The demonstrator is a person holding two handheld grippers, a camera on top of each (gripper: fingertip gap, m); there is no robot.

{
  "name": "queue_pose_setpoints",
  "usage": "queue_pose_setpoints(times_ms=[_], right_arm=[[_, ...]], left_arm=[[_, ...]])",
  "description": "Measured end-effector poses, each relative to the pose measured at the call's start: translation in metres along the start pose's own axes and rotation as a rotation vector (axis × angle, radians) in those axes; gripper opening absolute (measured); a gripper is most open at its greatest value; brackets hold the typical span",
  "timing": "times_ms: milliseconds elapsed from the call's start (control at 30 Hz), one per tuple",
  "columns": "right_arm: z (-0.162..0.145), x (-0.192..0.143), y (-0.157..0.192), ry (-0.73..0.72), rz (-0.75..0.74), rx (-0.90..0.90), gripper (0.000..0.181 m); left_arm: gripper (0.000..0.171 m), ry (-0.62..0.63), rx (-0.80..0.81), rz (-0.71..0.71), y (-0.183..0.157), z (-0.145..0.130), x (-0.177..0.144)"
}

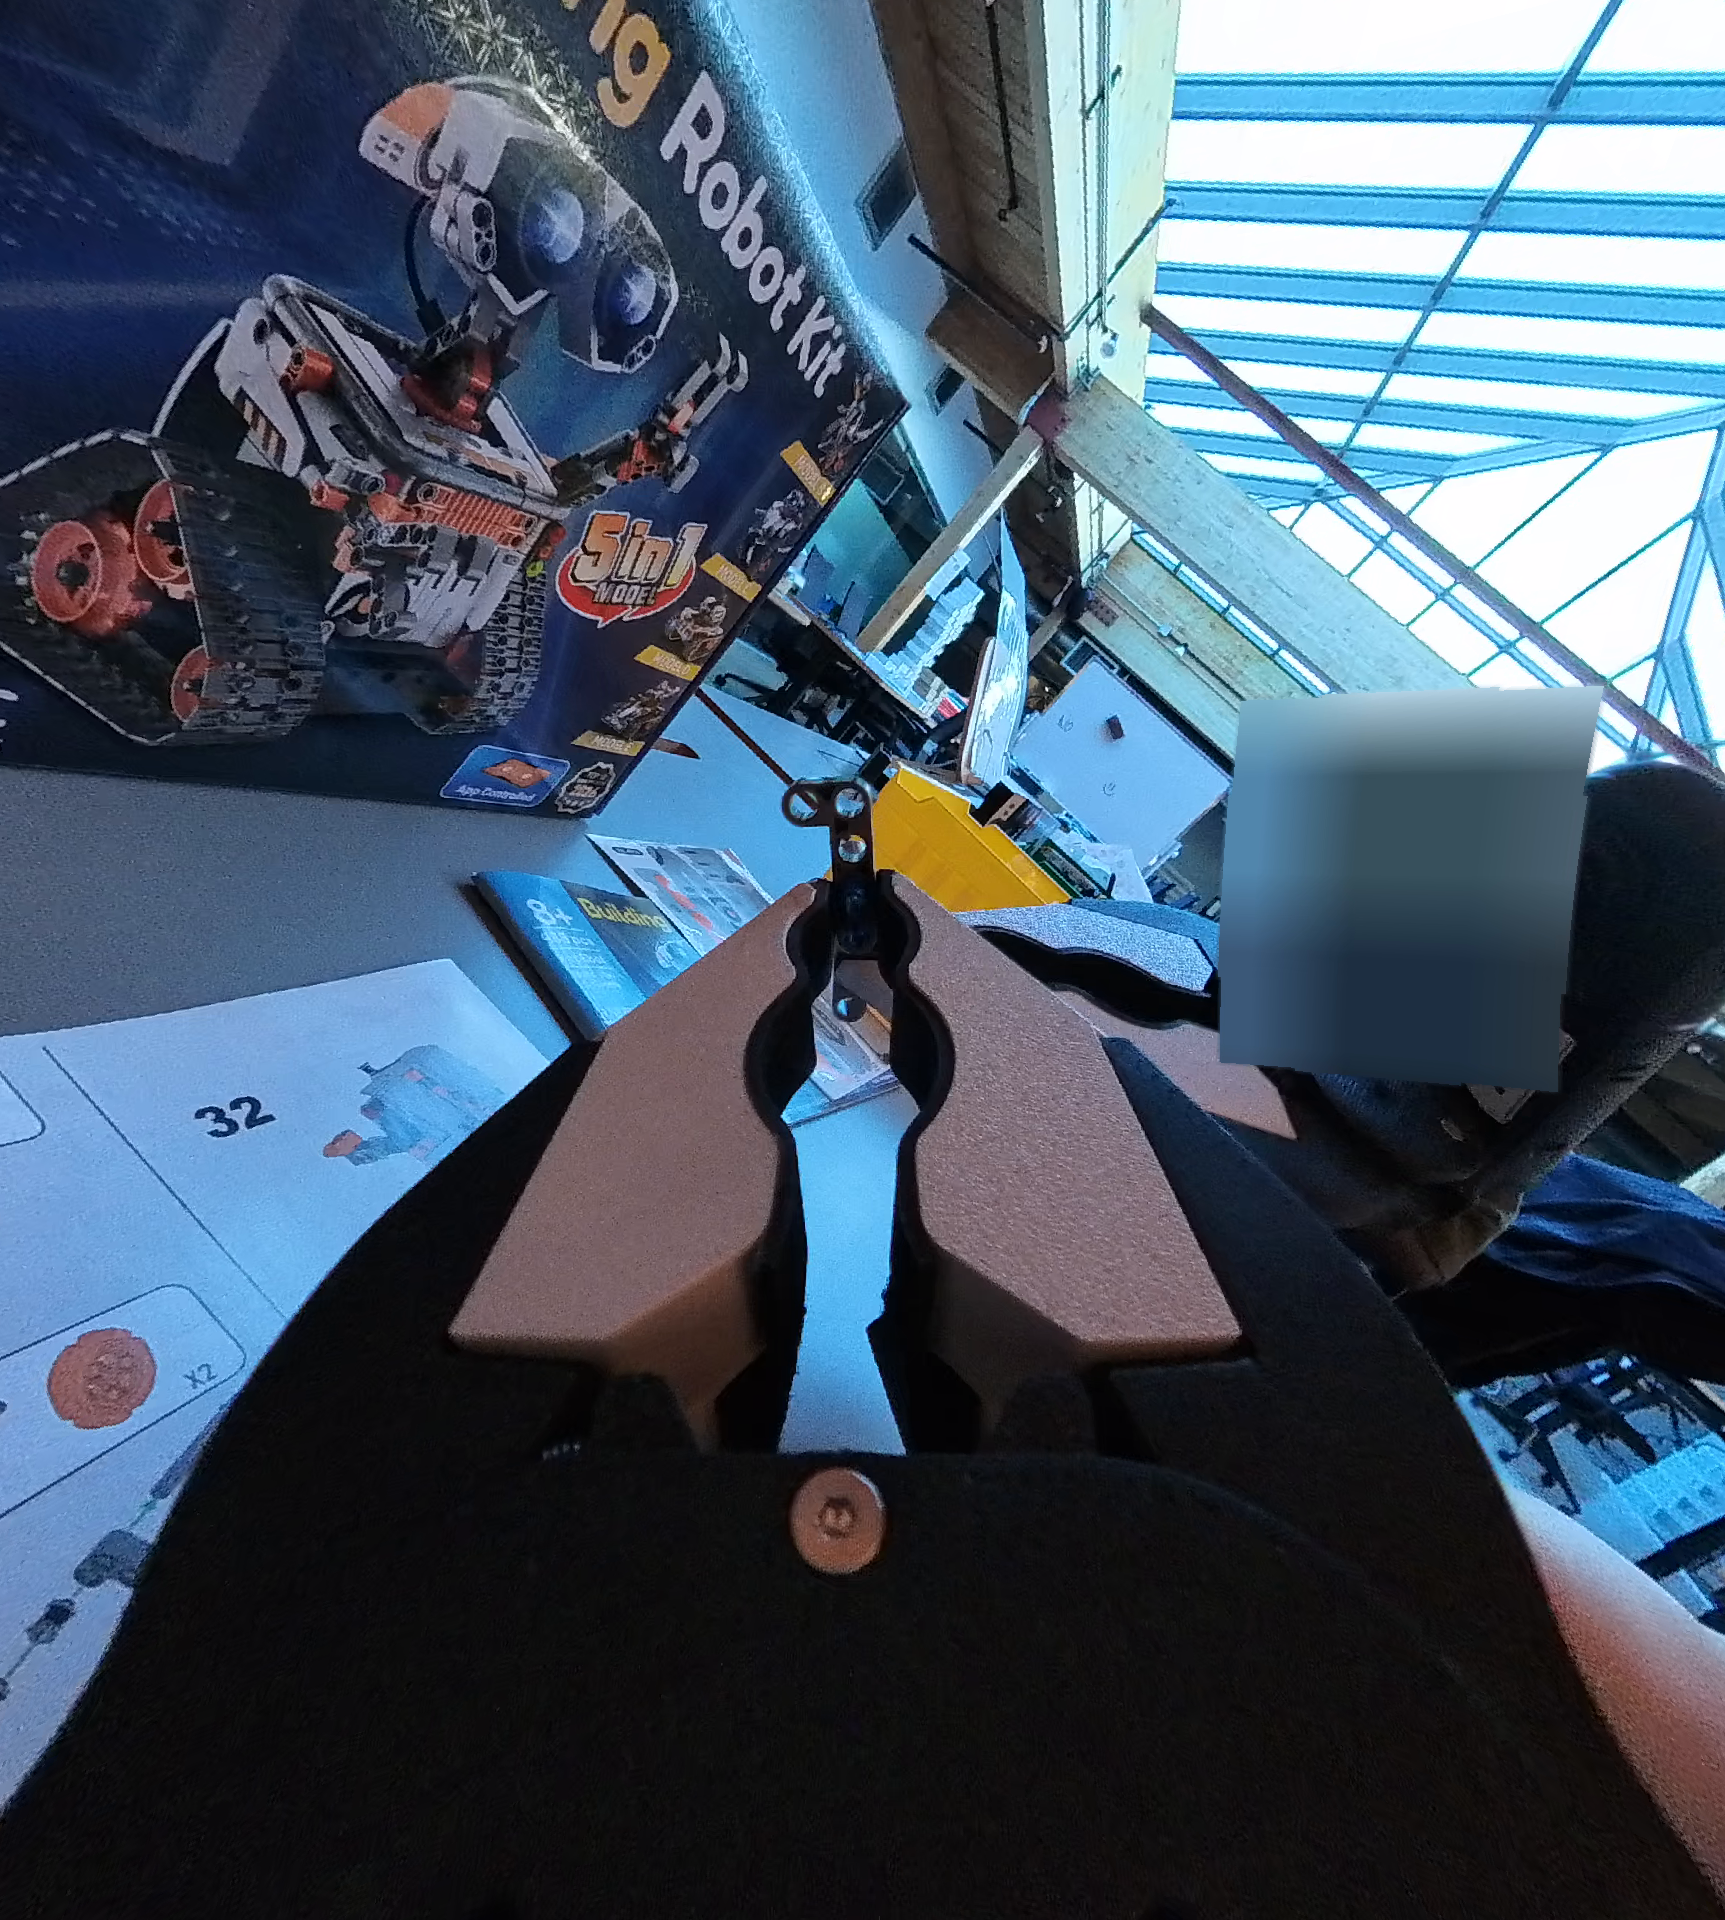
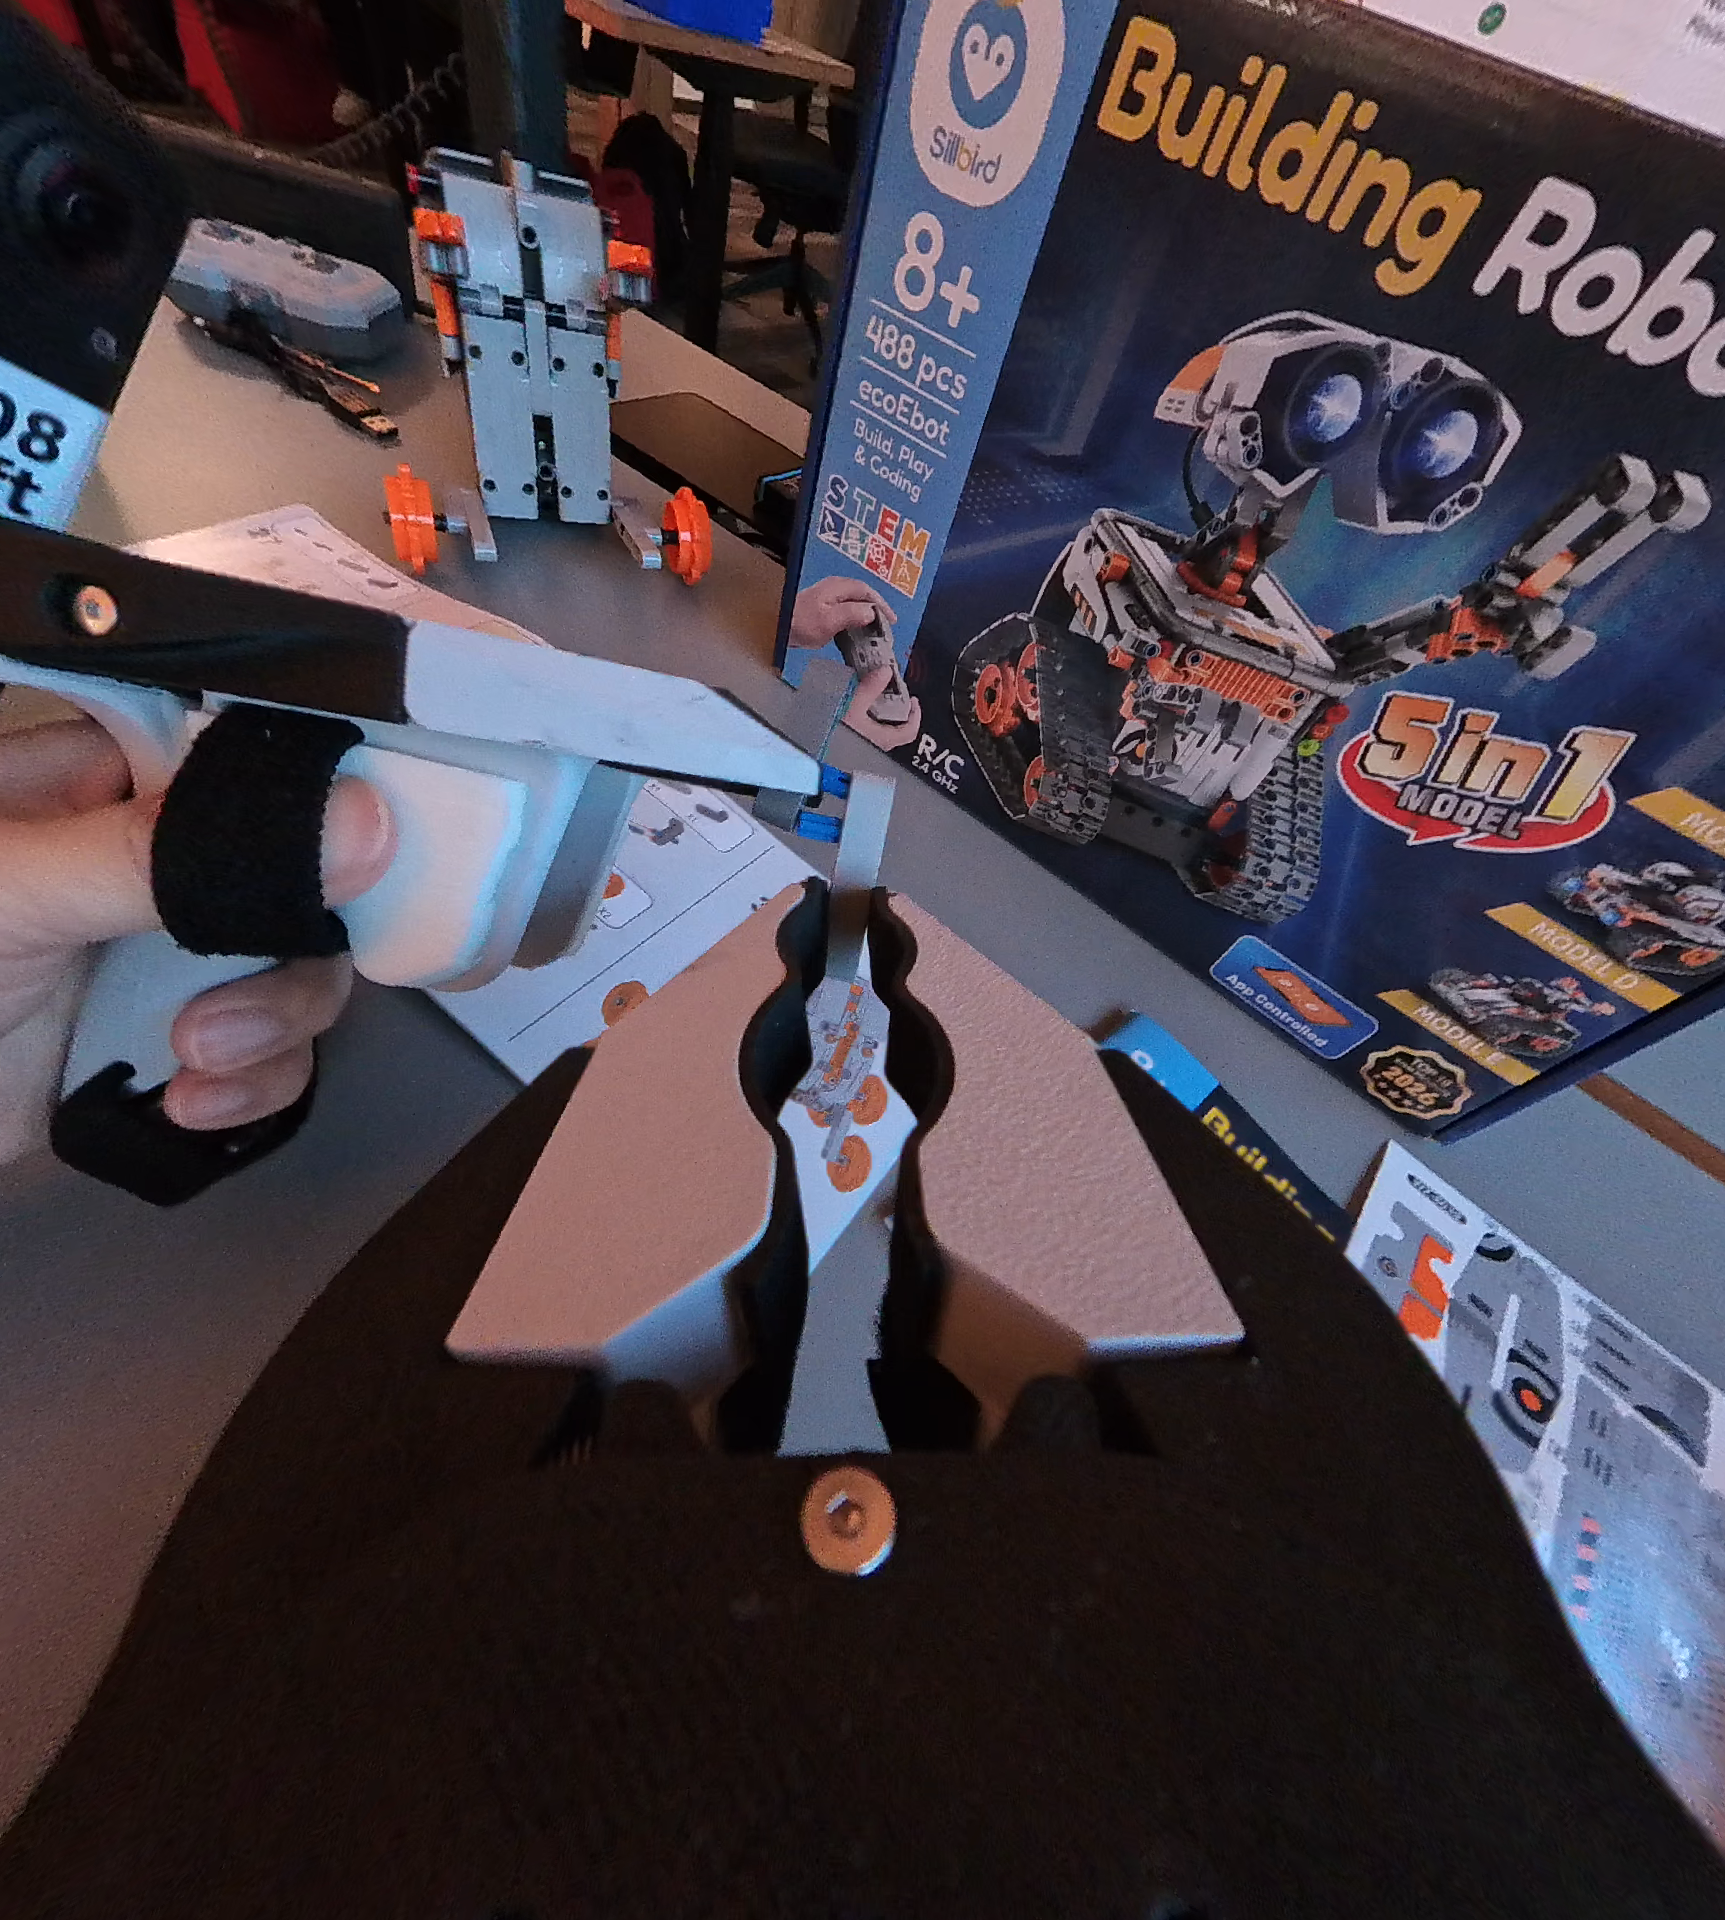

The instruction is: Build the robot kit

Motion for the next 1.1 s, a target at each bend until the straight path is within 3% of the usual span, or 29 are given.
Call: queue_pose_setpoints(times_ms=[267,533,1100], right_arm=[[-0.002,0.0,-0.003,-0.042,0.051,-0.117,0.005],[0.001,0.0,0.003,-0.042,0.043,-0.211,0.005],[0.007,-0.001,0.007,-0.096,0.003,-0.241,0.005]], left_arm=[[0.004,0.035,0.004,-0.003,0.0,0.003,-0.001],[0.004,0.048,0.126,0.03,-0.005,0.005,-0.004],[0.005,-0.02,0.149,0.028,-0.012,0.007,-0.004]])
Point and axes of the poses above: each gripper's, where its closed fingertips meet, x out along the fingers, z out of its top, y = z × x across the jaws, the point moved 7 cm from there along -x, back along the fingers, and after that the axes turned 10 degrees about -y, right-handed, at the moved point
